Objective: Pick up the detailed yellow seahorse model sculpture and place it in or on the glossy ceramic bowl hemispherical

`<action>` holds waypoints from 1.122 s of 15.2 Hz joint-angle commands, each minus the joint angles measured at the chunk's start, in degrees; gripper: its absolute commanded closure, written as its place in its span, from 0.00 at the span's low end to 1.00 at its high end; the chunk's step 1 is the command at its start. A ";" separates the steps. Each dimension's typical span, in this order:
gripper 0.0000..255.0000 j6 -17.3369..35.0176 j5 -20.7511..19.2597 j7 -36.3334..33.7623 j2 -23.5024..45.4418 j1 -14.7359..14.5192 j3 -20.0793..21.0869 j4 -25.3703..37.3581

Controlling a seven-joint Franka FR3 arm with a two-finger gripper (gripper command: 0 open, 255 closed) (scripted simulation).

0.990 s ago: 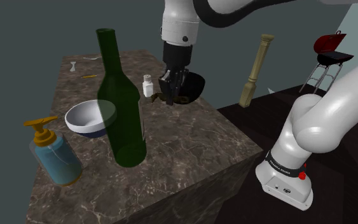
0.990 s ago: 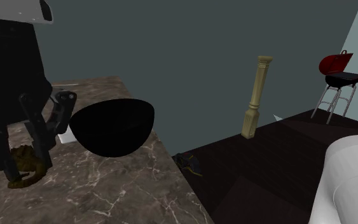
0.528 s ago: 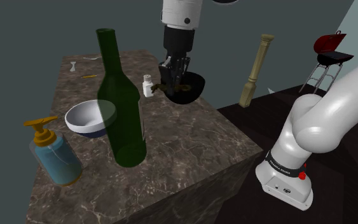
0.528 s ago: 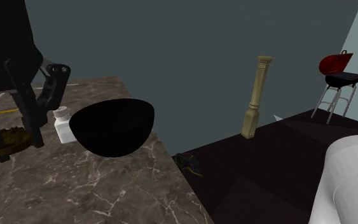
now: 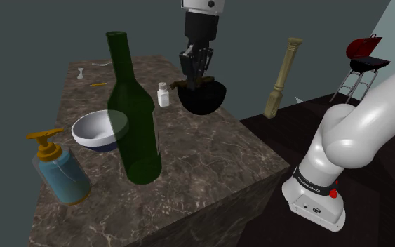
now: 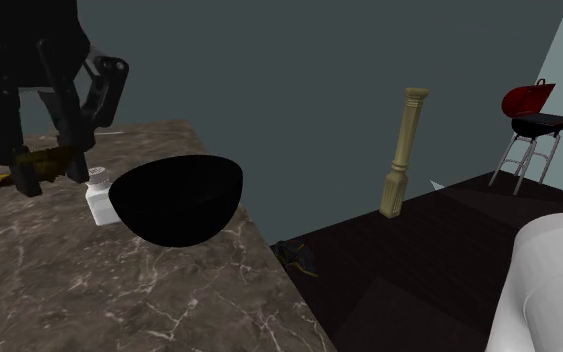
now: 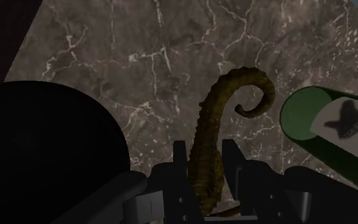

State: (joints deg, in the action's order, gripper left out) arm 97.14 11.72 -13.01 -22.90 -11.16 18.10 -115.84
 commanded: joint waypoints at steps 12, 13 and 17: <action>1.00 -1.66 -4.32 17.07 4.07 6.24 -12.15 3.29; 1.00 -0.89 -4.29 17.15 3.95 6.23 -12.13 2.39; 1.00 2.16 -4.17 17.44 3.56 6.19 -12.04 -1.06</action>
State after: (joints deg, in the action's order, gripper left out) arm 98.48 7.54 4.21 -19.19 -5.01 6.12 -115.93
